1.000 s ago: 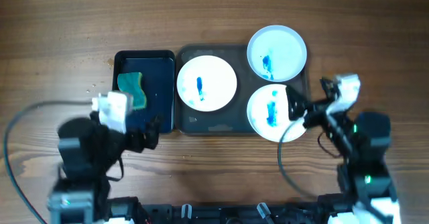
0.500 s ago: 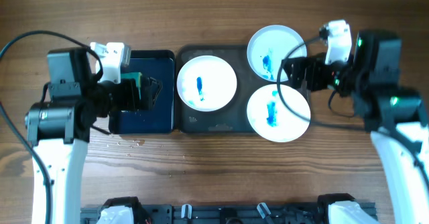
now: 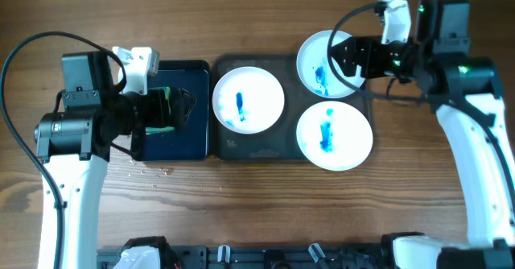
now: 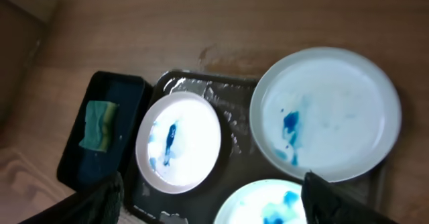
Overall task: Clean dirty plates on tray and stack at the side
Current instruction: 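Reach left gripper to the sponge and right gripper to the center plate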
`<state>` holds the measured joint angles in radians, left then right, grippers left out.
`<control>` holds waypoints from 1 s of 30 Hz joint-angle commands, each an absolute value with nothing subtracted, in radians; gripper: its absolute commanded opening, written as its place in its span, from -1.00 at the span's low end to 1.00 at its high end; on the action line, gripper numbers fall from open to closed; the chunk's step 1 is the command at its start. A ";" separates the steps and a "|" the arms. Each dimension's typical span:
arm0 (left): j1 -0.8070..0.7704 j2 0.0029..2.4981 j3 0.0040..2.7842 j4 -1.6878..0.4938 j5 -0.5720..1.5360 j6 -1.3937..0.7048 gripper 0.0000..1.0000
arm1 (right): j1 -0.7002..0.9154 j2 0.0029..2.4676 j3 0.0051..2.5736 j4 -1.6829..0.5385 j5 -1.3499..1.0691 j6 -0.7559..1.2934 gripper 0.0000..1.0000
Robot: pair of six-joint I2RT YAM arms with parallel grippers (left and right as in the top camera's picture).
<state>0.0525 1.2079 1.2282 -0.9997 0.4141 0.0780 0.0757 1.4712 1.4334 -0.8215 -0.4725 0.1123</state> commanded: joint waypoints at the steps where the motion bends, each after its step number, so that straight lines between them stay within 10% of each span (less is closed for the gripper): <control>1: 0.049 1.246 1.246 -0.999 0.285 -0.073 1.00 | 0.116 1.584 1.452 -0.829 -0.503 0.213 0.57; 30: 0.092 1.487 1.245 -0.916 0.065 -0.265 1.00 | 0.429 2.115 1.453 -0.649 -0.209 0.473 -0.42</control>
<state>0.0872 1.4765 1.2282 -0.9161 0.0753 -0.2577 0.4274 2.0781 1.4353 -0.6643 -0.2264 0.4282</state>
